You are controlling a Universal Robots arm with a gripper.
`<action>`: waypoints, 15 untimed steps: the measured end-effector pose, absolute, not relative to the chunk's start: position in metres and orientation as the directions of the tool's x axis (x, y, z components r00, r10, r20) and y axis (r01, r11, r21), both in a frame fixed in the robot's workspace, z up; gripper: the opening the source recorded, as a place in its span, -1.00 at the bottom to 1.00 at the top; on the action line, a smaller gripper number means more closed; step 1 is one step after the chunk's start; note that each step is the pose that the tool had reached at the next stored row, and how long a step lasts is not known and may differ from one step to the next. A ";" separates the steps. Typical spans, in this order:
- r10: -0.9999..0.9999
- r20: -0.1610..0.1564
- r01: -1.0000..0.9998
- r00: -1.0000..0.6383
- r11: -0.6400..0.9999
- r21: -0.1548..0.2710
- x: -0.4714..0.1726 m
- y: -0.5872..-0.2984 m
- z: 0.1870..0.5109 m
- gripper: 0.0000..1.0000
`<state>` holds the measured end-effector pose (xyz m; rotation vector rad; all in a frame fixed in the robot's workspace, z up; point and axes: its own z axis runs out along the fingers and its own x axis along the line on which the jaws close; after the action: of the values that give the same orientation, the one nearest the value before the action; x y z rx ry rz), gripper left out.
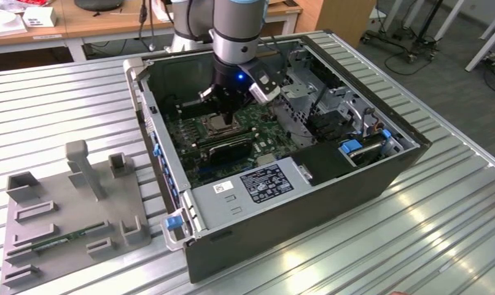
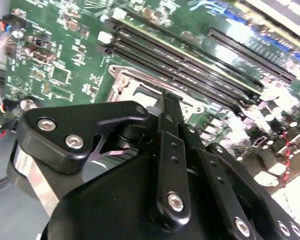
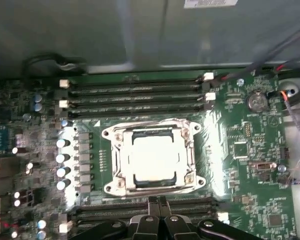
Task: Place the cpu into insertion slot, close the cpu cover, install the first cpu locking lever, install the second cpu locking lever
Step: 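Install the second cpu locking lever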
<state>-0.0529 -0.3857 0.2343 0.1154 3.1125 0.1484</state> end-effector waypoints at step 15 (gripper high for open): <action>0.072 -0.020 0.070 -0.997 0.994 0.088 -0.052 -0.358 0.234 -0.79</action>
<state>-0.0525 -0.3580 0.2341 0.1108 3.1130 0.1367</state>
